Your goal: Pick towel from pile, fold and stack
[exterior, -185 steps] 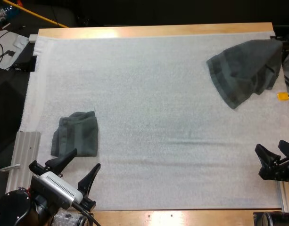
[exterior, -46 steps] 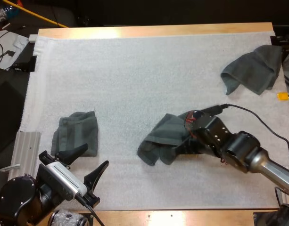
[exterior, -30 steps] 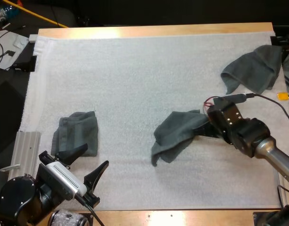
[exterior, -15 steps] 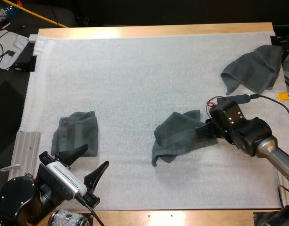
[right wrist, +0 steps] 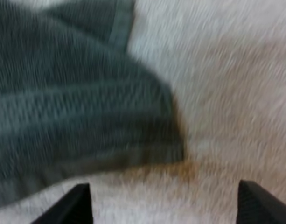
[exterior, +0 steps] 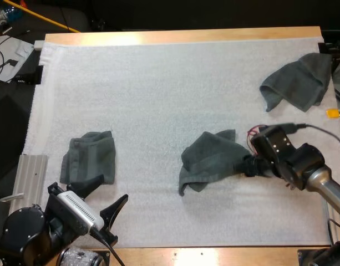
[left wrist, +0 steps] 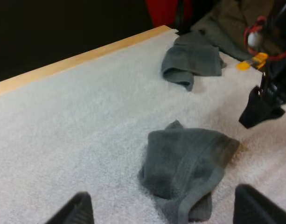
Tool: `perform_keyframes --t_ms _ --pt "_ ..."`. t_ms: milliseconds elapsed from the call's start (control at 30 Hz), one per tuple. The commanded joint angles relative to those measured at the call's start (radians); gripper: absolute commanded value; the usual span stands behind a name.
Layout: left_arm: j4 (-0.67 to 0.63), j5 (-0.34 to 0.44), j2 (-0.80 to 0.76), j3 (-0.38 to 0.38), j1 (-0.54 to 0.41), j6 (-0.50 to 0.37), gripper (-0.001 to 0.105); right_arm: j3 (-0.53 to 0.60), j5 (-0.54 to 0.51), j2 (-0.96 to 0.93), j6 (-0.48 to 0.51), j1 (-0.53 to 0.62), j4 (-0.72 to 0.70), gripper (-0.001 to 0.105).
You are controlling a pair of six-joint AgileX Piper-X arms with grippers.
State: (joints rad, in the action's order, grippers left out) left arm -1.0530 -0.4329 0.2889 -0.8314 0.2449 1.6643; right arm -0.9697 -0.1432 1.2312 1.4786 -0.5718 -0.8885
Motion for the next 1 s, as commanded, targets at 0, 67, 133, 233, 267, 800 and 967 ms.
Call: perform_keyframes --t_ms 0,67,133,233,267,800,967 --pt "-0.045 -0.007 0.000 -0.007 0.003 0.009 0.060 0.061 0.052 -0.001 -0.038 -0.001 0.010 0.062" --pt "-0.064 -0.005 0.003 -0.007 0.003 0.006 0.060 0.102 0.061 0.005 -0.053 0.003 0.046 0.062" --pt "-0.081 -0.006 0.002 -0.006 0.003 0.006 0.060 0.142 0.076 0.007 -0.076 0.009 0.093 0.062" --pt "-0.111 -0.005 0.001 -0.006 0.004 0.007 0.060 0.193 0.123 0.020 -0.104 0.030 0.172 0.062" --pt "-0.117 -0.004 0.002 -0.007 0.002 0.006 0.060 0.203 0.144 0.027 -0.115 0.042 0.198 0.062" --pt "-0.161 -0.008 0.001 -0.006 0.003 0.008 0.060 0.226 0.289 0.152 -0.182 0.200 0.388 0.061" --pt "-0.160 -0.009 0.000 -0.006 0.003 0.008 0.060 0.228 0.307 0.206 -0.200 0.204 0.433 0.060"
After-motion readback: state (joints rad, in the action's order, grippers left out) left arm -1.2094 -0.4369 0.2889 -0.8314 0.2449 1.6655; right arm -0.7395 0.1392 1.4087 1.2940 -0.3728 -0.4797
